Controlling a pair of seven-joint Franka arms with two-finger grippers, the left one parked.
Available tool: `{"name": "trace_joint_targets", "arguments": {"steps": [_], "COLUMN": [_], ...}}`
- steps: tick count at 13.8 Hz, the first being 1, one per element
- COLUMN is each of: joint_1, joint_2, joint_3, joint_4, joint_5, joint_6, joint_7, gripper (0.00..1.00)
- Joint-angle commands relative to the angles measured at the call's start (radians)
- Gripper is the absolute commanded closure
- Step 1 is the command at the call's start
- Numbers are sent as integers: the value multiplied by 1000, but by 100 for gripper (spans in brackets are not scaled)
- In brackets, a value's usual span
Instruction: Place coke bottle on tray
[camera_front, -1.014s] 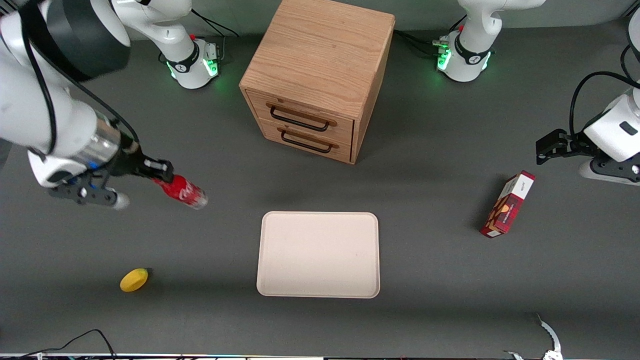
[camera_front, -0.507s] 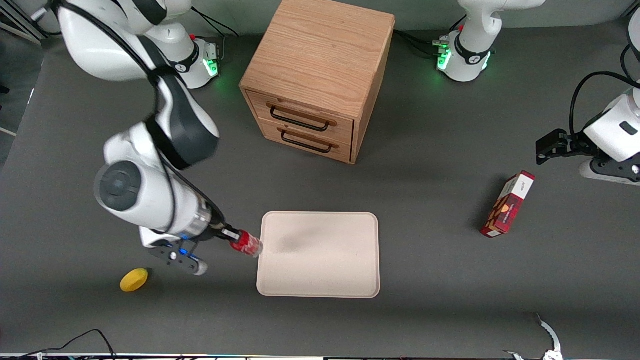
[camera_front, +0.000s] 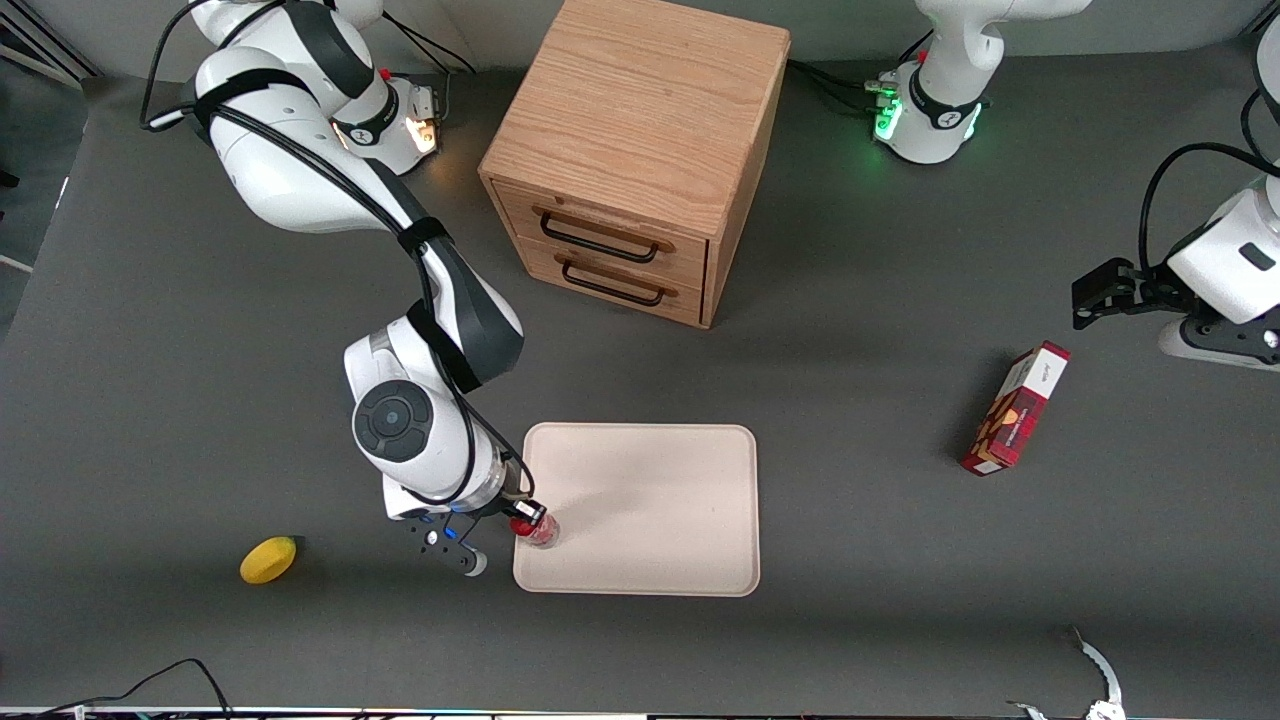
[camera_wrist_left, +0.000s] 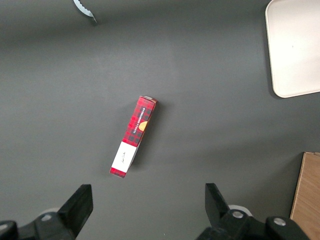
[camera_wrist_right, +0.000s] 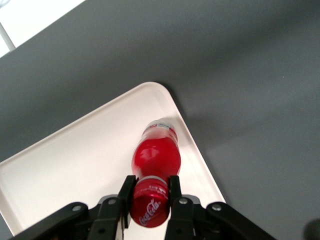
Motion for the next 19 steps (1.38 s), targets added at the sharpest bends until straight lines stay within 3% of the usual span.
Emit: {"name": "trace_joint_targets", "arguments": {"steps": [1, 4, 6, 8, 11, 12, 15, 19], "joint_1": [3, -3, -15, -66, -226, -248, -248, -247], "joint_2": [16, -10, -83, -223, -538, -643, -921, -1117], "joint_3": [8, 33, 60, 132, 212, 193, -6, -180], "joint_4": [29, 29, 29, -2, -251, -338, -614, -917], "joint_5": [-73, -73, -78, -79, -38, 22, 177, 212], "joint_6": [7, -12, -131, -298, -413, -440, -436, -341], "joint_7": [30, 21, -3, -68, -267, -343, -554, -744], "gripper": [0, 0, 0, 0, 0, 0, 0, 0]}}
